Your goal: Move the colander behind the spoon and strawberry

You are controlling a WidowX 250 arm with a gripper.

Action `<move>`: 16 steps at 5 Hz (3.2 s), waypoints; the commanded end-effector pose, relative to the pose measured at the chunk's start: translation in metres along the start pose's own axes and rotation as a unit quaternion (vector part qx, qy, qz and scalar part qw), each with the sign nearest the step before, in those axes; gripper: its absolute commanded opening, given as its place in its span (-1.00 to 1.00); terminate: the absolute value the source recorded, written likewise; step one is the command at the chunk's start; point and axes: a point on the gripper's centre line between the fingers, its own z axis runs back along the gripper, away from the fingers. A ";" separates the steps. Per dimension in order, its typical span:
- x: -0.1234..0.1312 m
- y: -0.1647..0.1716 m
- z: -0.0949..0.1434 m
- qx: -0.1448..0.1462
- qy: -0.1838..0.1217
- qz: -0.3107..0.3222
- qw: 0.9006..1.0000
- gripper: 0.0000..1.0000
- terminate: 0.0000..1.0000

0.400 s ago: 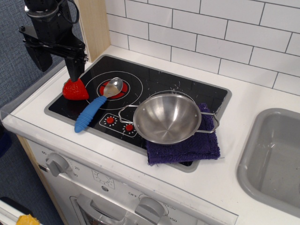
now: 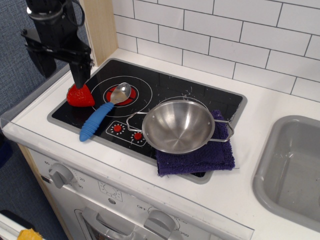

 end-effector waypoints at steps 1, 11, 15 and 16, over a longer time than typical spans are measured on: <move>0.022 -0.077 0.033 -0.055 -0.075 -0.136 0.986 1.00 -1.00; 0.036 -0.131 0.021 -0.109 -0.047 -0.203 0.972 -1.00 -1.00; 0.103 -0.038 -0.003 -0.084 -0.044 -0.064 0.993 -1.00 -1.00; 0.114 -0.032 -0.010 -0.071 -0.042 -0.058 0.995 -1.00 -1.00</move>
